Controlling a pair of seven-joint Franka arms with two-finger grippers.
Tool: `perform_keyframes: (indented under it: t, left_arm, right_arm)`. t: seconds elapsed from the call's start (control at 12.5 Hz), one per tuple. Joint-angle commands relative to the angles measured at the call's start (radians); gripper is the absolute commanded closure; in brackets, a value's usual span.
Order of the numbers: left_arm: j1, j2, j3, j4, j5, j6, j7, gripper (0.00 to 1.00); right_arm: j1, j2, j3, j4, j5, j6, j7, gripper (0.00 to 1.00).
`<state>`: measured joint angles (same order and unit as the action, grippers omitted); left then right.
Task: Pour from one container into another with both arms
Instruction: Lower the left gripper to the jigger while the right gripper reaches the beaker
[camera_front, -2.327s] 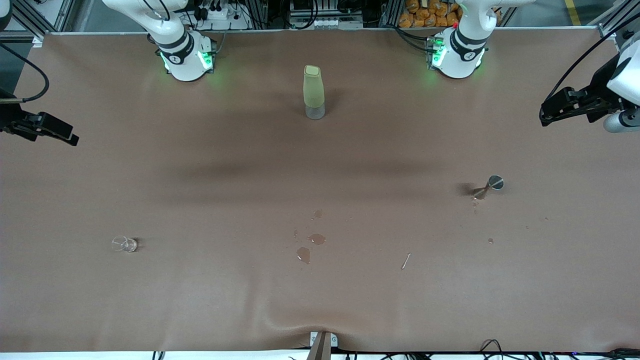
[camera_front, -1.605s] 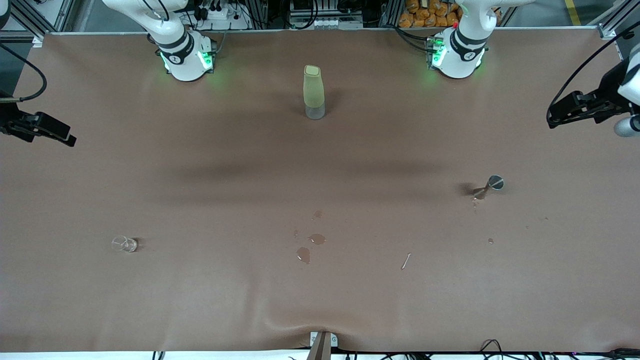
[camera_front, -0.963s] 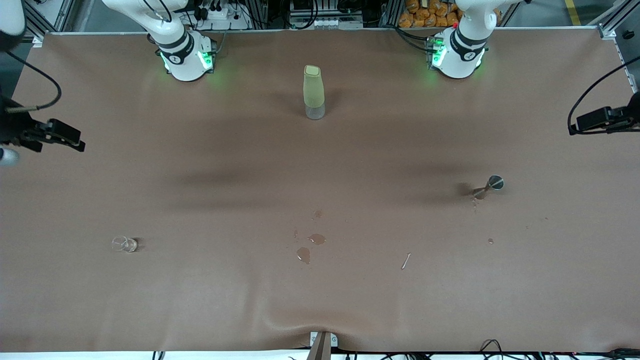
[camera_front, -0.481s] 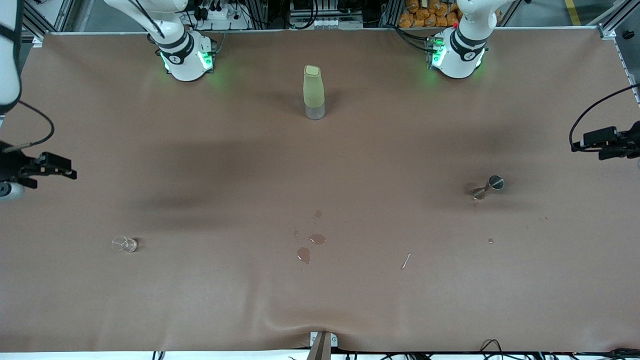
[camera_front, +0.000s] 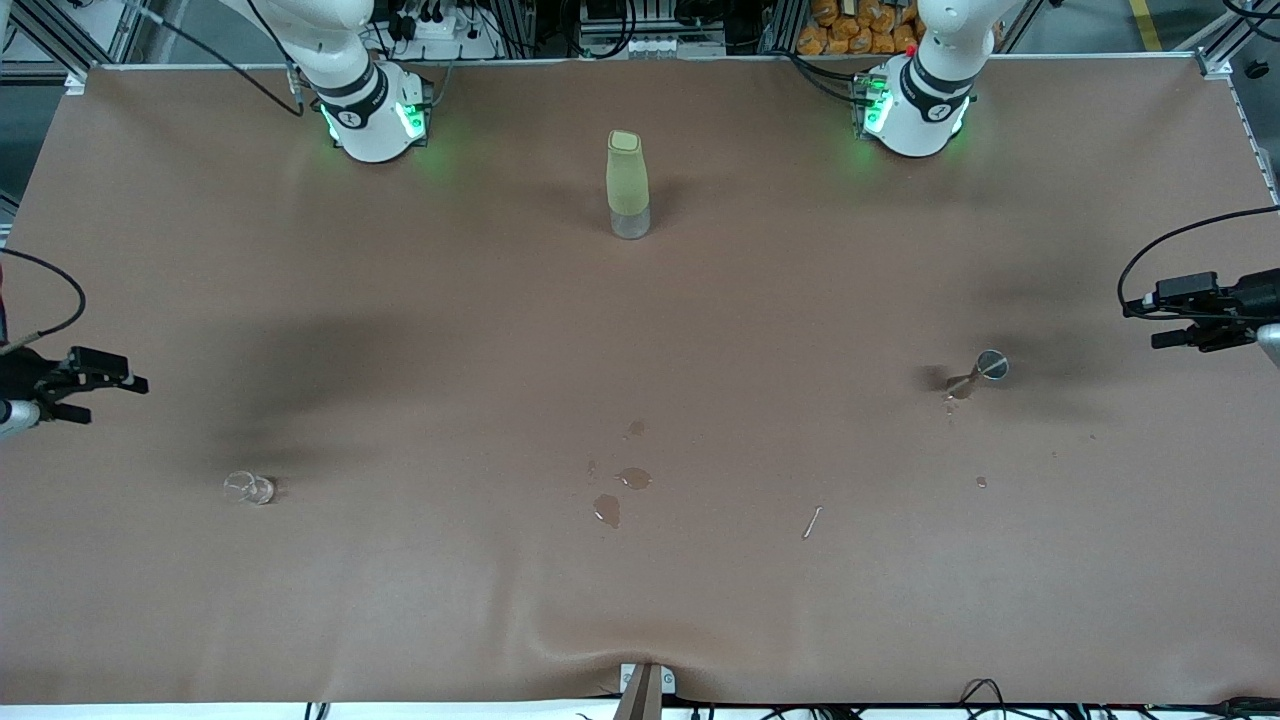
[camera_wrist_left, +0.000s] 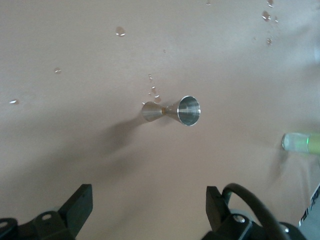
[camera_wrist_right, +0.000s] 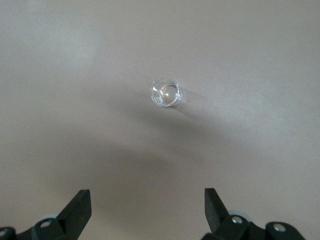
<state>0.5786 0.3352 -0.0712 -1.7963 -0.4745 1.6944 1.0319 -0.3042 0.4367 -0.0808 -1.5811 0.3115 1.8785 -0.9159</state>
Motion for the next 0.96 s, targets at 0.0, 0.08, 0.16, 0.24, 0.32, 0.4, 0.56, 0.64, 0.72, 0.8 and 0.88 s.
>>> perform_keyframes:
  t: [0.0, 0.08, 0.16, 0.24, 0.32, 0.4, 0.56, 0.64, 0.72, 0.8, 0.88]
  left_arm:
    - [0.041, 0.036, -0.009, -0.009, -0.071, -0.005, 0.144, 0.0]
    - [0.061, 0.072, -0.009, -0.005, -0.082, -0.005, 0.224, 0.0]
    - [0.079, 0.12, -0.01, 0.005, -0.113, -0.012, 0.329, 0.0]
    - [0.083, 0.154, -0.01, 0.005, -0.151, -0.045, 0.417, 0.0]
    - [0.083, 0.178, -0.012, 0.005, -0.179, -0.108, 0.491, 0.0]
    - [0.083, 0.203, -0.015, 0.006, -0.202, -0.137, 0.554, 0.0]
    - [0.075, 0.258, -0.021, 0.008, -0.245, -0.139, 0.801, 0.0]
    - [0.072, 0.289, -0.021, 0.008, -0.292, -0.139, 0.927, 0.03]
    - [0.069, 0.313, -0.022, 0.008, -0.311, -0.14, 1.039, 0.06]
    - [0.066, 0.327, -0.041, 0.006, -0.312, -0.14, 1.153, 0.13]
    - [0.064, 0.335, -0.045, 0.005, -0.311, -0.14, 1.242, 0.19]
  right_arm:
    - [-0.067, 0.085, 0.013, 0.026, 0.128, 0.01, -0.22, 0.0]
    - [-0.079, 0.103, 0.013, 0.026, 0.185, 0.04, -0.312, 0.0]
    - [-0.081, 0.111, 0.013, 0.024, 0.207, 0.072, -0.366, 0.0]
    - [-0.094, 0.132, 0.013, 0.024, 0.215, 0.08, -0.403, 0.0]
    - [-0.113, 0.157, 0.015, 0.024, 0.25, 0.082, -0.459, 0.0]
    - [-0.122, 0.178, 0.013, 0.024, 0.309, 0.082, -0.55, 0.0]
    - [-0.13, 0.212, 0.013, 0.024, 0.403, 0.087, -0.738, 0.0]
    - [-0.141, 0.223, 0.013, 0.023, 0.422, 0.096, -0.797, 0.0]
    - [-0.145, 0.232, 0.013, 0.023, 0.441, 0.106, -0.857, 0.0]
    - [-0.145, 0.238, 0.013, 0.02, 0.48, 0.108, -0.923, 0.0]
    - [-0.145, 0.252, 0.013, 0.019, 0.527, 0.108, -1.002, 0.0]
